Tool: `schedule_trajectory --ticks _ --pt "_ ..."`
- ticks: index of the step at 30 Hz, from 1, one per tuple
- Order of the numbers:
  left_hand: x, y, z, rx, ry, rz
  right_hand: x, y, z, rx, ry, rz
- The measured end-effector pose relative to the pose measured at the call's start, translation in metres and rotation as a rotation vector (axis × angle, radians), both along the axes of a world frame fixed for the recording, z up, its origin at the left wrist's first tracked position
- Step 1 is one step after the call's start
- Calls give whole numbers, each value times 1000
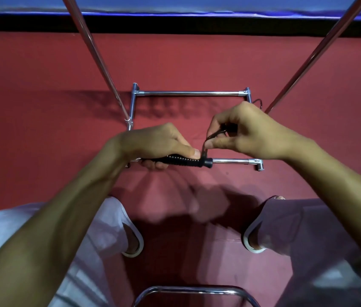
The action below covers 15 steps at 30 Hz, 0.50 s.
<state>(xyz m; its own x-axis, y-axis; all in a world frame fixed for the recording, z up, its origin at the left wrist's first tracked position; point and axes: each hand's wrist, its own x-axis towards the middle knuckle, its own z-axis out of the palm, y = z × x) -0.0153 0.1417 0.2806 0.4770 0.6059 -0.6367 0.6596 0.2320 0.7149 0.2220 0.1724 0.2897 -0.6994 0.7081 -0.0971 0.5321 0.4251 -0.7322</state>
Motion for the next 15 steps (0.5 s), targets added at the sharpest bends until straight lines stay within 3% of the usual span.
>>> schedule_trajectory --ticks 4,9,15 --pt "3 -6 9 -86 -186 -63 4 7 0 -424 176 -3" --pt "6 -9 25 -1 -369 -50 6 12 -5 -723 344 -108" --pt "-1 -11 31 202 -444 26 -1 8 -19 -1001 582 -161"
